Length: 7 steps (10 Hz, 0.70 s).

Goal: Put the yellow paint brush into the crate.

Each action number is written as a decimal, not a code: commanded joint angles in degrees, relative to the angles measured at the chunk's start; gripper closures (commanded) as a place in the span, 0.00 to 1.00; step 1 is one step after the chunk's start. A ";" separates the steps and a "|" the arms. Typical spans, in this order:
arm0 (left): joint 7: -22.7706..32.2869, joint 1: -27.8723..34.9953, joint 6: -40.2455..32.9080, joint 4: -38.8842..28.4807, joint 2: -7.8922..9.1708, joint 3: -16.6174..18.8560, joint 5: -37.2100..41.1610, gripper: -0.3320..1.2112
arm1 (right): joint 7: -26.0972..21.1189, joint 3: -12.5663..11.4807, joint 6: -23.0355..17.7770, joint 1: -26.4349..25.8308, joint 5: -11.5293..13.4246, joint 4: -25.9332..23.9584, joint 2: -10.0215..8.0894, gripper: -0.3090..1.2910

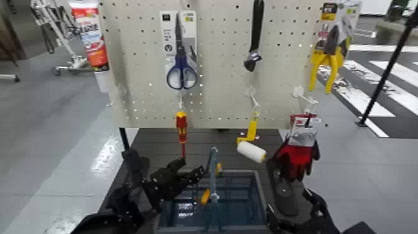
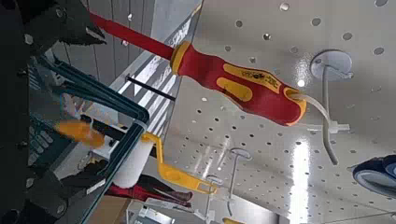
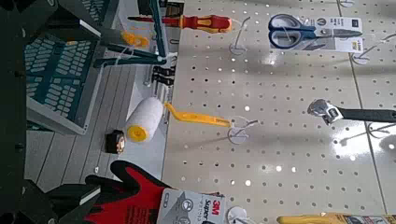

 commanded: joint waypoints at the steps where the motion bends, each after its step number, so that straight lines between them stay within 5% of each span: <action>1: -0.02 0.10 -0.44 -0.08 0.00 -0.28 0.00 0.11 | 0.00 -0.09 0.00 0.00 0.00 0.06 0.00 0.28; 7: 10.79 11.70 -8.61 -14.67 -2.37 3.59 -16.00 0.11 | 0.97 -0.61 -0.26 0.53 -0.62 -0.47 -0.53 0.28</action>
